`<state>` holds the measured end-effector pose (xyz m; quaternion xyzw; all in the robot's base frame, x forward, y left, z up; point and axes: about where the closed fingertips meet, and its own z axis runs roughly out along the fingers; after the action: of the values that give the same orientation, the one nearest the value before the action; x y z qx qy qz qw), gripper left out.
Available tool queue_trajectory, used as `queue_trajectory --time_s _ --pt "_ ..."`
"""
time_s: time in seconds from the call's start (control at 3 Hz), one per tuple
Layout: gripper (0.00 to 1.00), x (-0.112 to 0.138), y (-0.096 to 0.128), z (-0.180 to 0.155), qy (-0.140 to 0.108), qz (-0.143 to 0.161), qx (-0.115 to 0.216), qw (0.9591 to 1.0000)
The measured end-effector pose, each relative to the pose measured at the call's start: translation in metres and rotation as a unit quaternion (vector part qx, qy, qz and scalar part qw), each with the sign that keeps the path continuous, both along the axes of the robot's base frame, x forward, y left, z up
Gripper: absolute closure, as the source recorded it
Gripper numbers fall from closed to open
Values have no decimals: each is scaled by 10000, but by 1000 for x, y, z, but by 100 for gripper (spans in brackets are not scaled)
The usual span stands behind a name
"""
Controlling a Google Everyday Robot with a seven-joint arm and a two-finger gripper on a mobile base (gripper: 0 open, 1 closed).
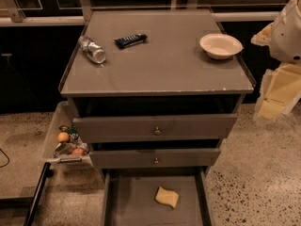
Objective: Pick sponge from bottom drawer and place on counter
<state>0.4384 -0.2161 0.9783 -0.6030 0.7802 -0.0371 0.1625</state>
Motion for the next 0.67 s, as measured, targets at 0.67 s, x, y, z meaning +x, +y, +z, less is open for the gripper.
queue_trajectory --time_s 0.67 --pt "0 3 -14 -31 208 -193 -104 9995"
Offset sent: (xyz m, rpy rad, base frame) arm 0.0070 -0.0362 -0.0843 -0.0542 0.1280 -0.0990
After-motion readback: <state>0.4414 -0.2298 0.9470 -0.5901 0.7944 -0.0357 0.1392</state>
